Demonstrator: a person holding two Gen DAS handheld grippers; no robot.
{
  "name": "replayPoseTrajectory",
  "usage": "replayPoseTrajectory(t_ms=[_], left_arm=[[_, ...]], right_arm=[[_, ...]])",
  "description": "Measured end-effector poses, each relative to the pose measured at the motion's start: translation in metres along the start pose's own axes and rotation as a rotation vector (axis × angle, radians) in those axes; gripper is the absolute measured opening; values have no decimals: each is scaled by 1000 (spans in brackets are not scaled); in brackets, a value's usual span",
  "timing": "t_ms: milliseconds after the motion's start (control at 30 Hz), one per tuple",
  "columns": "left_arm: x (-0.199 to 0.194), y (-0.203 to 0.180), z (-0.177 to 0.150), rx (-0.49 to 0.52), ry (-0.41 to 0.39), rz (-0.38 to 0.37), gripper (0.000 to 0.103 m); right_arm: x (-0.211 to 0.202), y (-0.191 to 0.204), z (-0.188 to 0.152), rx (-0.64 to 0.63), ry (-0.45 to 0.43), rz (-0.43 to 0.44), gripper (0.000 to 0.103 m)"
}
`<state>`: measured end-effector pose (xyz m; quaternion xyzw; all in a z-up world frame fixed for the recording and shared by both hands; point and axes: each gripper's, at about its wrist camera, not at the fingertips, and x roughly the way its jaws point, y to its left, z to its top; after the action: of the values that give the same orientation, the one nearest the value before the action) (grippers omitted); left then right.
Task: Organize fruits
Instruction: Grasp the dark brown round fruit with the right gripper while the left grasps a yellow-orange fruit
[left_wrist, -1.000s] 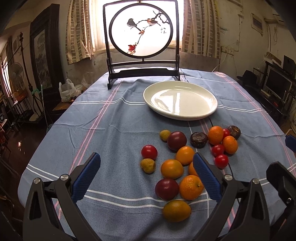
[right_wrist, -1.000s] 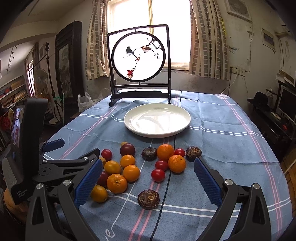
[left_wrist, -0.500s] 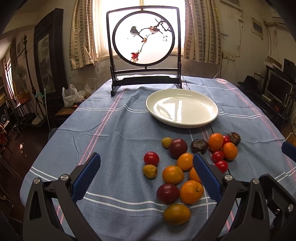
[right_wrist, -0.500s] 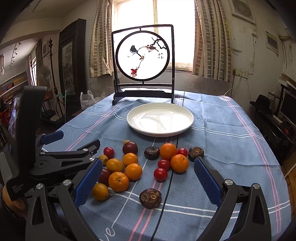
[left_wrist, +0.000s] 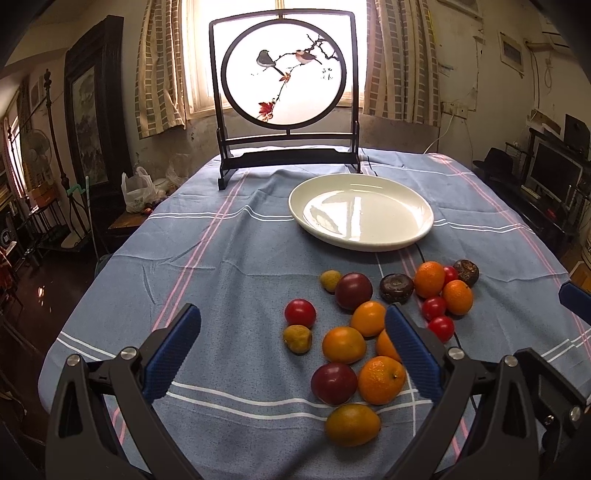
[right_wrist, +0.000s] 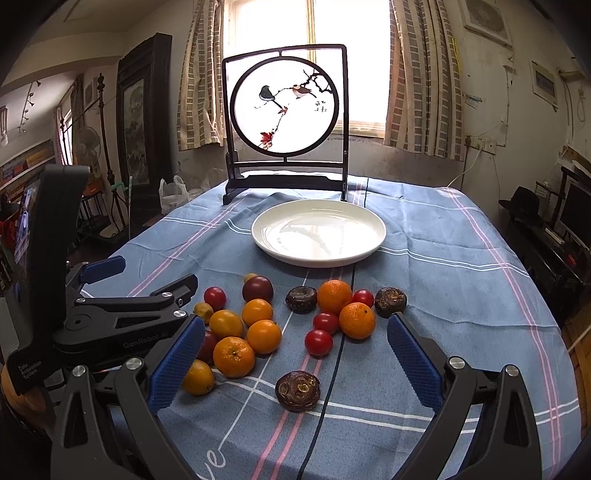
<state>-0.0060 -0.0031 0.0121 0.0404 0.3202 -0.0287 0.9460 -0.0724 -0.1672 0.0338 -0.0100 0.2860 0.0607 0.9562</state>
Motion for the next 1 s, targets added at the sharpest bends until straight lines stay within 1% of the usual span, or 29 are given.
replayPoseTrajectory(t_ms=[200, 300, 367, 500, 600, 667, 767, 867, 900, 933, 1000], left_arm=[[1, 0, 0, 4, 6, -1, 98], [2, 6, 0, 1, 14, -27, 98], [0, 13, 0, 13, 7, -40, 98], [-7, 27, -8, 77, 5, -69, 98], [-10, 32, -18, 121, 38, -115, 98], [-12, 27, -26, 153, 54, -175, 98], [-10, 12, -39, 200, 95, -248, 98], [-4, -5, -50, 235, 121, -279, 98], [-2, -9, -53, 238, 131, -288, 98], [1, -11, -56, 238, 139, -288, 98], [7, -13, -60, 238, 154, -286, 96]], right_arm=[[2, 2, 0, -12, 5, -3, 99], [2, 1, 0, -19, 16, 9, 99], [3, 1, -1, -48, 42, 30, 99], [1, -2, -5, -141, 74, 22, 99], [3, -7, -11, -160, 119, 32, 99], [6, -10, -15, -148, 144, 50, 99], [10, -10, -22, -150, 162, 62, 99], [19, -6, -29, -169, 196, 63, 99], [22, -5, -32, -172, 211, 81, 96], [24, -4, -33, -179, 228, 90, 89], [30, -3, -38, -197, 262, 88, 81]])
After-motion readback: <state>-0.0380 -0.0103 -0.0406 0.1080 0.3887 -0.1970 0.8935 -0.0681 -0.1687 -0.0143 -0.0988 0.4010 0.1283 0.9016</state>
